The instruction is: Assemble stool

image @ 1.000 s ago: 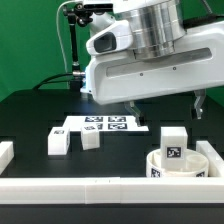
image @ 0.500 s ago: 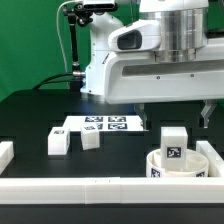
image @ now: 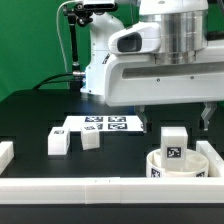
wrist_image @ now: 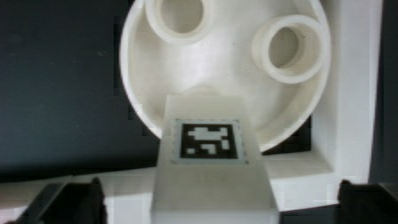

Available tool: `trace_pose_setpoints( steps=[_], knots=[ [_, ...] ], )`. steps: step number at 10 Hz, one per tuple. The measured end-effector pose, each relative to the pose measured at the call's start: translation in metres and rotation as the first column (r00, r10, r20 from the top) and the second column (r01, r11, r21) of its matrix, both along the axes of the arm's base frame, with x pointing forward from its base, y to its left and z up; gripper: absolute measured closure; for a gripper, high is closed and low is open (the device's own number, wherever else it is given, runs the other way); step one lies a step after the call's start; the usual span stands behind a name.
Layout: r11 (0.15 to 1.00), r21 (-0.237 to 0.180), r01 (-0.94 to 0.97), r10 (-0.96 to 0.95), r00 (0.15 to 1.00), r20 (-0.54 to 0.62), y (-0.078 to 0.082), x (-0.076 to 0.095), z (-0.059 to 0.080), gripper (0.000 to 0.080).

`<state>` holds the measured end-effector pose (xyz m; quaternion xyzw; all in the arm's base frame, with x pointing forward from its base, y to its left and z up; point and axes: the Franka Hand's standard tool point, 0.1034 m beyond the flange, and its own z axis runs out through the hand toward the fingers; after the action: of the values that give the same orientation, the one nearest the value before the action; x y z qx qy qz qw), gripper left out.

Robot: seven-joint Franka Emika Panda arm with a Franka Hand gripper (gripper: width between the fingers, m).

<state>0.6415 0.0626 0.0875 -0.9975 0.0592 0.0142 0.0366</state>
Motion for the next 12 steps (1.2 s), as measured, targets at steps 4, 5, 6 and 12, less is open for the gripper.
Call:
trace_pose_setpoints(
  steps=[4,5,6,12],
  knots=[
    [1.0,0.001,-0.019,0.019,1.0,0.009,-0.0016,0.0011,-0.0064,0.0178],
    [1.0,0.001,-0.024,0.024,1.0,0.008,-0.0017,0.0009,-0.0068,0.0178],
    [1.0,0.001,-0.025,0.025,1.0,0.008,-0.0015,0.0009,-0.0068,0.0349],
    [0.998,0.006,0.07,-0.07,0.998,0.001,0.0007,0.0008,-0.0067,0.0461]
  ],
)
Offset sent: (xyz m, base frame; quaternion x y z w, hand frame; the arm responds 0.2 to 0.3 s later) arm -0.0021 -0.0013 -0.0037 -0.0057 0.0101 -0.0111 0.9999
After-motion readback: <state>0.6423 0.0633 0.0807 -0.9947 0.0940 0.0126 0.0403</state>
